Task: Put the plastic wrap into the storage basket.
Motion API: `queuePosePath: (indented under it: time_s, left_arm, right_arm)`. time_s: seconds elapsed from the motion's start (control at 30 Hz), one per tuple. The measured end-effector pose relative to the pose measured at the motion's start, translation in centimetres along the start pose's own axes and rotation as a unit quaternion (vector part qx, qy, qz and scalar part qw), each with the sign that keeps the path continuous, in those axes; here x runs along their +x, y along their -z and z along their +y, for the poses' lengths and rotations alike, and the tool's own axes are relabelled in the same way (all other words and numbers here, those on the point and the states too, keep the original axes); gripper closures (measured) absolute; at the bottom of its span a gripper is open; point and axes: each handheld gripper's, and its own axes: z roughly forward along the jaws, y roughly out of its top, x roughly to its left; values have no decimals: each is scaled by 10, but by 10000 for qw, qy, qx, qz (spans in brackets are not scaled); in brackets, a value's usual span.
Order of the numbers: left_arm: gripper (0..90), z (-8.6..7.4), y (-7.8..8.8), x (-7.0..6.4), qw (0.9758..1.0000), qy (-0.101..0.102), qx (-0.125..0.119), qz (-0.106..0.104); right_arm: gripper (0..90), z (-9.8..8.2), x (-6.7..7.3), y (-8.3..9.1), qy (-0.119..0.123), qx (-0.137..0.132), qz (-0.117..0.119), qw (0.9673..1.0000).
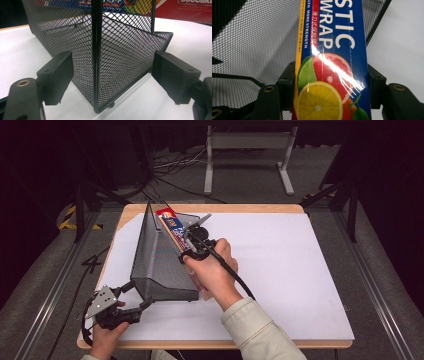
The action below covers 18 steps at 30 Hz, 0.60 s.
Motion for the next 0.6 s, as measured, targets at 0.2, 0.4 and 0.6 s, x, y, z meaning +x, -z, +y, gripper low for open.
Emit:
queuePosePath:
  time_s: [0.2,0.4,0.6]
  left_arm:
    - [187,-1,0,1,10000,-8,68,-17]
    - [187,-1,0,1,10000,26,70,-32]
    - [187,-1,-1,0,10000,-14,61,-35]
  right_arm:
    - [418,2,1,-9,-97,176,17,9998]
    - [414,6,2,-15,-144,327,-113,9993]
    - [412,9,3,-20,-196,424,-173,9988]
